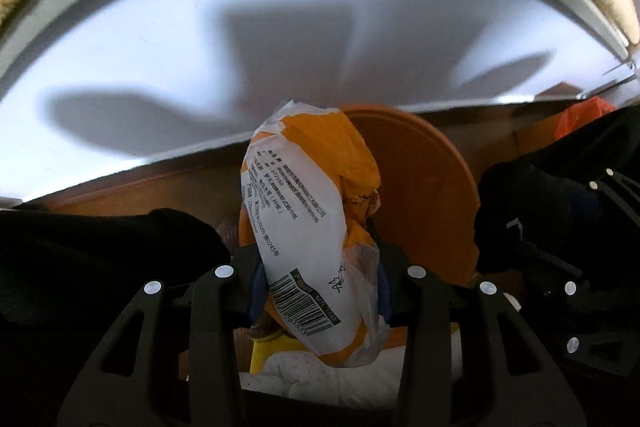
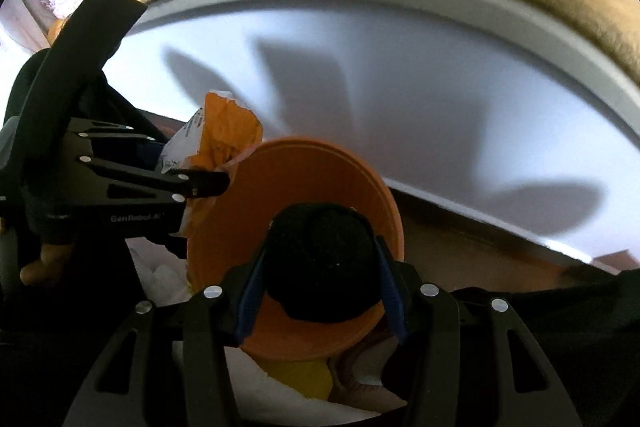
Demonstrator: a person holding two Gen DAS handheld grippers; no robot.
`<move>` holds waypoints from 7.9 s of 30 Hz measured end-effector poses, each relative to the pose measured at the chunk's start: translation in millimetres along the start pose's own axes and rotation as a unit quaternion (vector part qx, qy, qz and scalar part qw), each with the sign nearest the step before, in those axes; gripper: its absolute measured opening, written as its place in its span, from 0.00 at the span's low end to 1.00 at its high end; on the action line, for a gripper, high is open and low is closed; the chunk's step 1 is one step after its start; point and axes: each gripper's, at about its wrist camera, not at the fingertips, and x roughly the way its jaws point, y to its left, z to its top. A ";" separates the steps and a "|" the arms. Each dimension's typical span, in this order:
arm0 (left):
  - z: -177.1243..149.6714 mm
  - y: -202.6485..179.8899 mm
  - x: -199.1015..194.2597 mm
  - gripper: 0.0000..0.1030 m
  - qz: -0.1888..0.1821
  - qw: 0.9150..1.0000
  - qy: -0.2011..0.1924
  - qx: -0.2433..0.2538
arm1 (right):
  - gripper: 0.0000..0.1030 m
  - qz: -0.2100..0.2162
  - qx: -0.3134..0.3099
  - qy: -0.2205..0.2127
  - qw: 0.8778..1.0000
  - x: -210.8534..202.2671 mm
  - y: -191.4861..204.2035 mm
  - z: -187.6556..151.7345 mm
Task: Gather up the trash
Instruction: 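Drop the snack bag and black ball into the orange bucket with both tools, then grasp the drink pouch with the right tool while the left tool grasps the green bag, then lower both tools over the orange bucket and release the pouch and green bag, then raise both tools back toward the remaining trash on the bed, then grasp the white plastic strip with the left tool while the right tool grasps the red-white carton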
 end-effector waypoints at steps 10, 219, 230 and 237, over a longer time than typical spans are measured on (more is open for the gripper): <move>2.7 -1.1 9.6 0.39 0.010 1.000 0.023 0.014 | 0.49 0.010 0.010 0.023 1.000 14.4 -1.9 0.2; 108.0 -22.7 -162.9 0.82 0.067 0.953 -0.276 0.109 | 0.76 -0.053 0.056 -0.253 0.964 -127.5 -61.0 56.9; 251.7 -33.9 -116.4 0.82 0.155 0.938 -0.231 0.205 | 0.77 -0.048 0.113 -0.250 0.960 -116.0 -94.5 59.1; 300.7 -24.4 -91.5 0.82 0.196 0.934 -0.210 0.213 | 0.77 -0.031 0.146 -0.252 0.956 -111.6 -106.4 61.5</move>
